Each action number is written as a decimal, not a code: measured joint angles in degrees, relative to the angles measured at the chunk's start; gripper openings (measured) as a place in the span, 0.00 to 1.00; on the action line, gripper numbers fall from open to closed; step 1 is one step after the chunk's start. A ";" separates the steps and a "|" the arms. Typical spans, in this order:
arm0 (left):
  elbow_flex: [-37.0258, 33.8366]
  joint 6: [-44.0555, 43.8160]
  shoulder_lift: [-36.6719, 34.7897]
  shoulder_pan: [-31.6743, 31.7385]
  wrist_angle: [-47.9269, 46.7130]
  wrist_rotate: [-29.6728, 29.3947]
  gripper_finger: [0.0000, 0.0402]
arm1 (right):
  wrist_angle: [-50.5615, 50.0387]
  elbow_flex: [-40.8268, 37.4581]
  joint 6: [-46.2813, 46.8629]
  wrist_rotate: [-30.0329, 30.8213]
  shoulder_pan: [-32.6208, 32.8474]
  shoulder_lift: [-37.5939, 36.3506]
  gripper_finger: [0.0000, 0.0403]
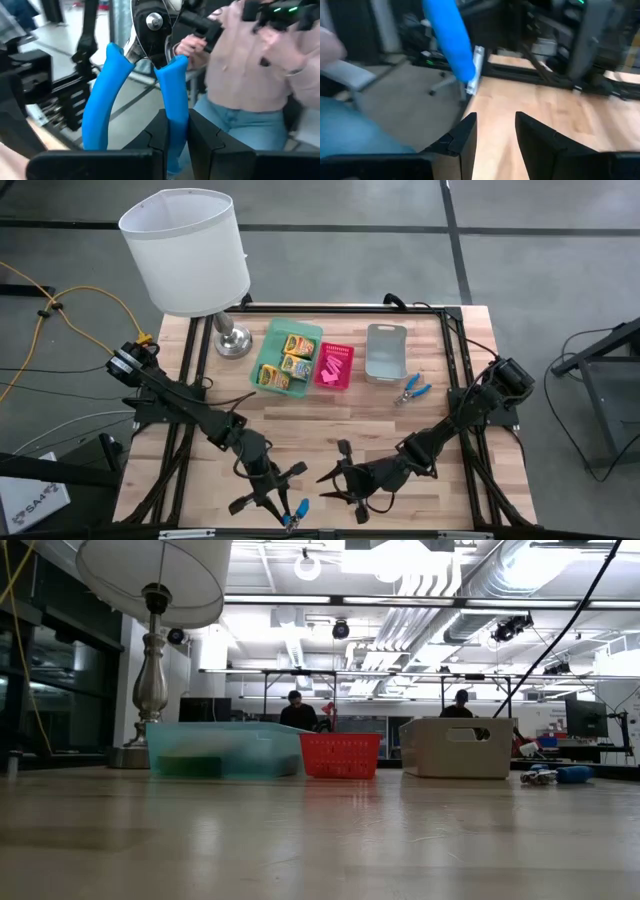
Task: Pick & Place School Supplies
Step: Put the blue puncher into the gray bin
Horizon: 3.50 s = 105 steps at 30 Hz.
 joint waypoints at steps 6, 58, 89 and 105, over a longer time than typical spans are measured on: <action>0.02 -2.00 1.91 1.66 3.36 4.88 0.09 | 4.49 0.00 -0.02 -6.21 -1.97 -0.02 0.31; 0.00 -0.49 2.20 6.27 4.27 10.50 0.09 | 9.90 0.00 -5.51 -16.83 -4.08 -0.02 0.46; 0.00 0.73 2.20 9.11 7.34 20.21 0.09 | 14.09 0.00 -7.15 -22.89 -6.31 -0.02 0.46; 0.00 0.47 2.20 10.98 9.02 25.56 0.09 | 15.40 0.00 -8.57 -22.17 -6.71 -0.02 0.41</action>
